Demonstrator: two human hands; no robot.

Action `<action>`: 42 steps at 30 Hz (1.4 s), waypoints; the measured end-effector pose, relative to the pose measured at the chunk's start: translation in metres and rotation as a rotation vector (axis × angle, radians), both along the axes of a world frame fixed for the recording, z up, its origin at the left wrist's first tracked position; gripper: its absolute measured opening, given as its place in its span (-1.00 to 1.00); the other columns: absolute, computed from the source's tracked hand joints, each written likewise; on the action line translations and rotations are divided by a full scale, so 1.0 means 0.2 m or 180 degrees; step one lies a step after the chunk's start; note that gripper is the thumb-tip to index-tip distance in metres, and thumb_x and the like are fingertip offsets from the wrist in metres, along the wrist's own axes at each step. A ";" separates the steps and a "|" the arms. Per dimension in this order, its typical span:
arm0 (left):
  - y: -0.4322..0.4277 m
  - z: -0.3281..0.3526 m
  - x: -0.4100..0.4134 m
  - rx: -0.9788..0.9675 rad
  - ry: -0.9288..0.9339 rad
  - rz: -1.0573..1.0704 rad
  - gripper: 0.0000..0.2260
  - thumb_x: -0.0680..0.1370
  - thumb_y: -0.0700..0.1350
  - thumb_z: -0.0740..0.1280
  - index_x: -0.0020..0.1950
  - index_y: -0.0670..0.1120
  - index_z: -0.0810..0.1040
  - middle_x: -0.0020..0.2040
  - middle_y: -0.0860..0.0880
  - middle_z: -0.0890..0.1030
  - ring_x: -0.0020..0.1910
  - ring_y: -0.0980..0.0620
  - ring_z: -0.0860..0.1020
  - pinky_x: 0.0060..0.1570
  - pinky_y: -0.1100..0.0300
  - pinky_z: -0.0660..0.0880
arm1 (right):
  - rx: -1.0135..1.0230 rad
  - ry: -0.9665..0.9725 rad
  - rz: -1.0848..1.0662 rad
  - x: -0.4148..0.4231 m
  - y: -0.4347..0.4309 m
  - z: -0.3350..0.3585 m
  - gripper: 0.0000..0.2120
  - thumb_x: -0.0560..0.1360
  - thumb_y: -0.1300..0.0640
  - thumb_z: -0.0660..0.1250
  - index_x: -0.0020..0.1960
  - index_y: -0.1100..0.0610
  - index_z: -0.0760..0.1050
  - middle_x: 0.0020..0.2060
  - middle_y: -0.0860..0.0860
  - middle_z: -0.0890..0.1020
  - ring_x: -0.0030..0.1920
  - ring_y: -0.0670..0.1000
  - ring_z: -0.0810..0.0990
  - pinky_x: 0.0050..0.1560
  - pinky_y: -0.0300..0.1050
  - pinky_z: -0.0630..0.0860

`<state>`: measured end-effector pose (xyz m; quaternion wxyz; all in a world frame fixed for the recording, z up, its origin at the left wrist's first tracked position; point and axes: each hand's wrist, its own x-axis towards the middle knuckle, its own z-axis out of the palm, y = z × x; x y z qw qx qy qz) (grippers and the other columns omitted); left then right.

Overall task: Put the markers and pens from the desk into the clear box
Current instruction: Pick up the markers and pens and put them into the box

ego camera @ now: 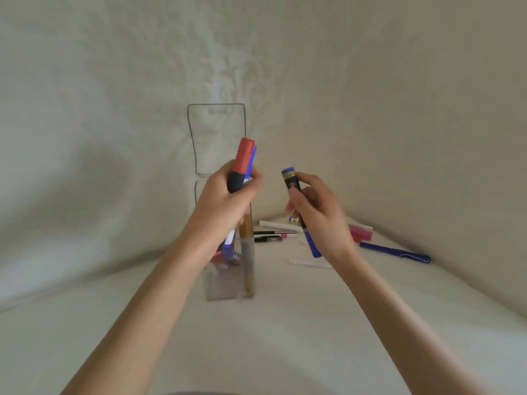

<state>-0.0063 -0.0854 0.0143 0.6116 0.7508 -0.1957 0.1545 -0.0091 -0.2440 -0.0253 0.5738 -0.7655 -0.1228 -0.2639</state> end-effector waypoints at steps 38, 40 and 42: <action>0.39 -0.06 0.06 -0.1126 0.0069 -0.0088 -0.90 0.40 -0.12 0.39 -0.11 -0.07 0.57 -0.32 -0.14 0.41 -0.53 0.10 0.25 -0.51 0.27 0.25 | 0.2377 0.0737 0.0825 0.12 0.39 0.07 -0.76 0.50 0.24 0.31 0.10 0.23 0.31 -0.27 0.17 0.64 -0.30 0.04 0.69 -0.32 -0.23 0.60; 0.41 -0.03 0.05 -0.1236 -0.0098 0.0202 -0.95 0.47 -0.12 0.38 -0.17 -0.07 0.55 -0.38 -0.04 0.46 -0.54 0.11 0.26 -0.50 0.27 0.24 | 0.1779 0.0866 0.0666 0.12 0.39 0.07 -0.76 0.52 0.20 0.29 0.12 0.28 0.35 -0.32 0.15 0.64 -0.40 0.00 0.65 -0.41 -0.22 0.58; 0.44 0.01 0.05 -0.1031 -0.0394 0.0618 -0.91 0.49 -0.12 0.35 -0.22 -0.05 0.53 -0.40 -0.02 0.42 -0.53 0.14 0.28 -0.48 0.31 0.26 | 0.1180 0.0807 0.0344 0.12 0.37 0.05 -0.79 0.53 0.17 0.27 0.12 0.22 0.37 -0.32 0.13 0.63 -0.44 -0.04 0.62 -0.42 -0.21 0.58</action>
